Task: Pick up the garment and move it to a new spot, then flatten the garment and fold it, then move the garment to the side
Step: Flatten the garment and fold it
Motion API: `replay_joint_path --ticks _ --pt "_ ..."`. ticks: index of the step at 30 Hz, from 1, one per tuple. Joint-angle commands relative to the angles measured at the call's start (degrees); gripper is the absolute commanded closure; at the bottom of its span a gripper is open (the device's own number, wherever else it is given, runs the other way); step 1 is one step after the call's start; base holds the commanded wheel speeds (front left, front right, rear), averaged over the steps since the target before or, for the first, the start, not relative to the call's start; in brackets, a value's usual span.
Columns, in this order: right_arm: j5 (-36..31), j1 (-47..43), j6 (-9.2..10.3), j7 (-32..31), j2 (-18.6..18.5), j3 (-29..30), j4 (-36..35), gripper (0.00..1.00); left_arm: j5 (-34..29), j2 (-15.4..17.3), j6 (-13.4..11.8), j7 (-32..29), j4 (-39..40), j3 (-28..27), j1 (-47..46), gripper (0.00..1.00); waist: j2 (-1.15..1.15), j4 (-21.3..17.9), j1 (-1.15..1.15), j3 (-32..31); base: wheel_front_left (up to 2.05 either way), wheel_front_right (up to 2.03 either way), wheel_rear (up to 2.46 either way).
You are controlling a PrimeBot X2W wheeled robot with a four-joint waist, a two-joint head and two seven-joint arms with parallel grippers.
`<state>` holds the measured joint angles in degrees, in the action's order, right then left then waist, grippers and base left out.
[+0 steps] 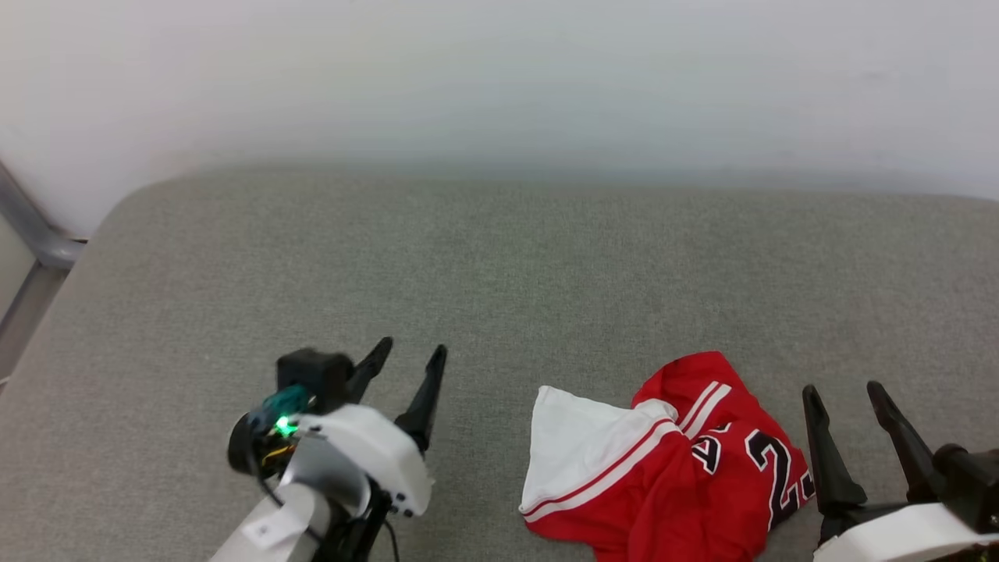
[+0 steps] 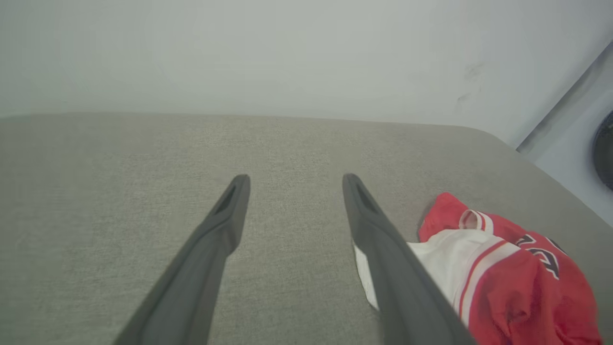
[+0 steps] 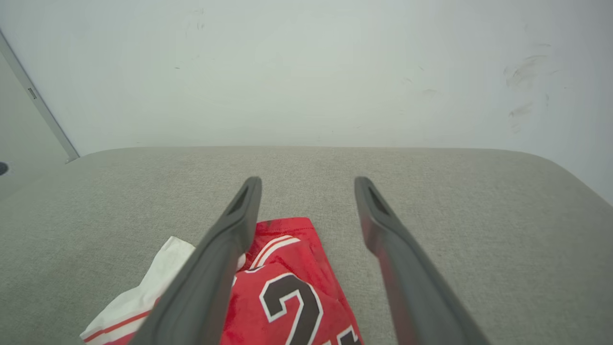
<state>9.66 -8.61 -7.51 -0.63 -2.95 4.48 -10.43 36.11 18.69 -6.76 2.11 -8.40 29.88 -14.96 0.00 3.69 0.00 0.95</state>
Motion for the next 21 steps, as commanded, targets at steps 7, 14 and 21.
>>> replay_joint_path --ticks 7,14,21 --pt "-0.50 3.24 0.04 -0.20 0.11 -0.08 -0.48 0.00 1.45 -3.09 3.33 -10.75 -5.71 4.79 -8.82 0.00 0.00 -3.38 0.00 4.91 0.00 0.00 0.00" --pt "0.18 5.31 0.04 0.89 0.11 -0.86 0.44 0.00 0.94 -3.99 6.20 -22.13 -12.66 10.00 -15.46 0.00 0.00 -6.82 0.00 8.79 0.00 0.00 0.00" --pt "1.31 6.90 0.04 2.68 0.10 -1.09 2.59 0.00 -0.02 -3.88 7.40 -30.18 -19.21 13.73 -18.80 0.00 0.00 -9.53 0.00 11.08 0.00 0.00 0.00"
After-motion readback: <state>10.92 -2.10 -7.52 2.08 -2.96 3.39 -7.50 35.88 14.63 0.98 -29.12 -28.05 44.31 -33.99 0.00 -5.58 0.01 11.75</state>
